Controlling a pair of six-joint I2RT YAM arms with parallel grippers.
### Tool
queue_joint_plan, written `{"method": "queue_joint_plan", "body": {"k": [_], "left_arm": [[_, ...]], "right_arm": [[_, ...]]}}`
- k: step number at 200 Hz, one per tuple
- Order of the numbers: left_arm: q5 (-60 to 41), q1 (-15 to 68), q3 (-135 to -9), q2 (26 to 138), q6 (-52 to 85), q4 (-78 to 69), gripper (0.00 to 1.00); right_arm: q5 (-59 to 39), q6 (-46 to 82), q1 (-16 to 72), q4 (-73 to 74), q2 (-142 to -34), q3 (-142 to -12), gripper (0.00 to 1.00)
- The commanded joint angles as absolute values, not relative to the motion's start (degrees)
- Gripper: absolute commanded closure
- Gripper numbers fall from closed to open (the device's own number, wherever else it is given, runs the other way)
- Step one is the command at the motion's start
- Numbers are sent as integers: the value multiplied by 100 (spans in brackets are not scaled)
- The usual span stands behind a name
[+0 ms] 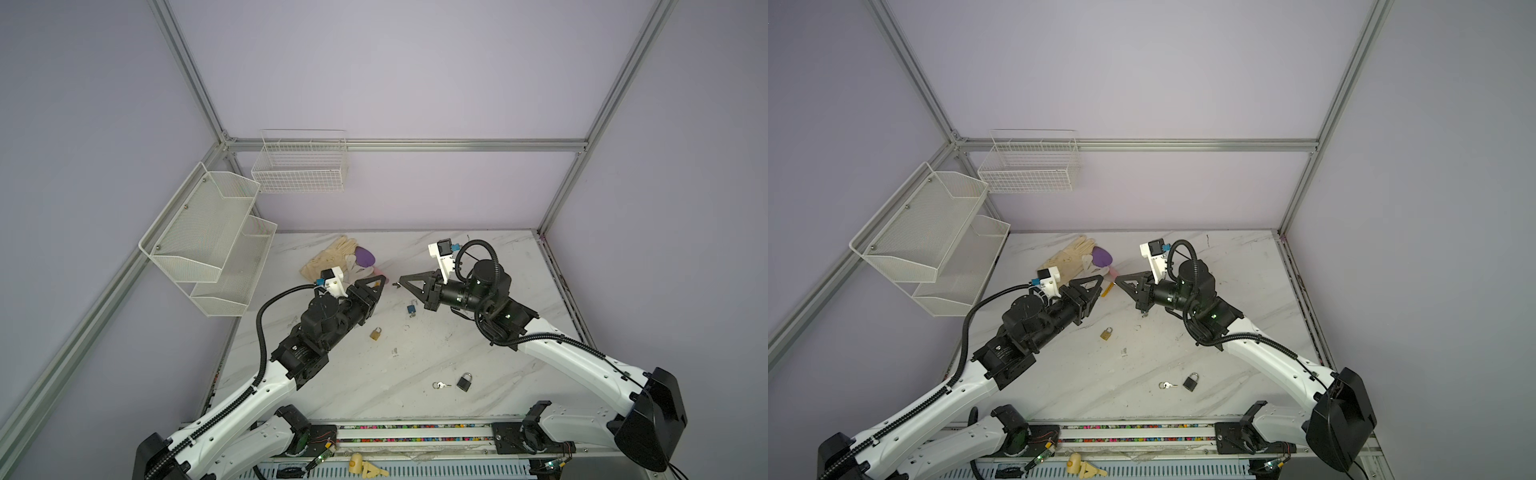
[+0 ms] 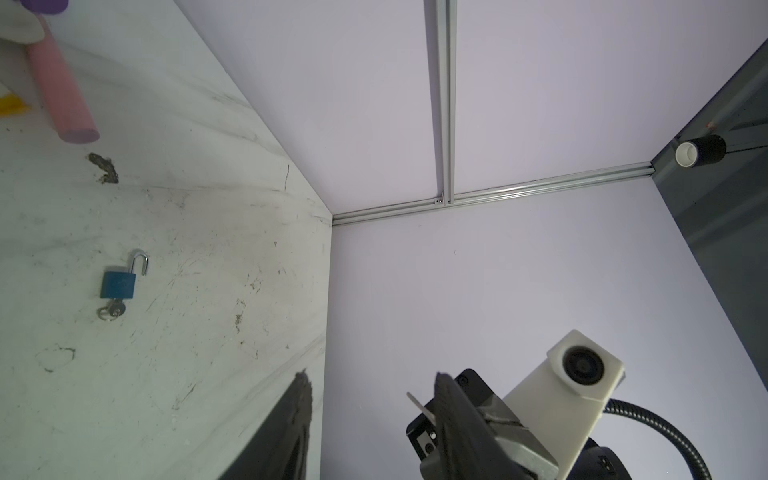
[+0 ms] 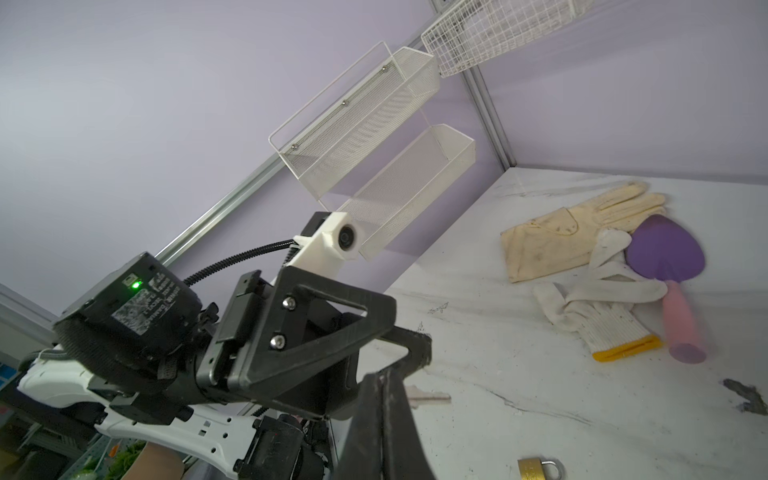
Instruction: Unlock with the key
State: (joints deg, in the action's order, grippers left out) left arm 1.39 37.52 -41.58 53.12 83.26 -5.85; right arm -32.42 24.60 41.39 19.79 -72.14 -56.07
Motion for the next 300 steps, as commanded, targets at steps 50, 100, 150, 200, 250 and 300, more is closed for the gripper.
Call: {"method": "queue_joint_plan", "body": {"k": [50, 100, 150, 200, 250, 300], "left_arm": [[-70, 3710, -3967, 5319, 9775, -1152, 54], [-132, 3586, -4029, 5066, 10091, -776, 54], [-205, 3577, -4060, 5008, 10299, -712, 54], [-146, 3557, -4006, 4871, 10354, -677, 64], [-68, 3542, -3911, 4766, 10407, -703, 75], [-167, 3538, -3937, 4909, 10371, -825, 85]], "right_arm": [[-3802, 1185, 4146, 3006, -7330, -5343, 100], [-4324, 621, 4281, 3304, -7559, -5430, 100], [-4333, 39, 4533, 3207, -7840, -5776, 100], [-4315, -307, 4597, 3016, -8049, -5862, 100], [-4263, -431, 4594, 2845, -7976, -5854, 100], [-4284, -533, 4597, 2703, -7966, -5920, 100]]}}
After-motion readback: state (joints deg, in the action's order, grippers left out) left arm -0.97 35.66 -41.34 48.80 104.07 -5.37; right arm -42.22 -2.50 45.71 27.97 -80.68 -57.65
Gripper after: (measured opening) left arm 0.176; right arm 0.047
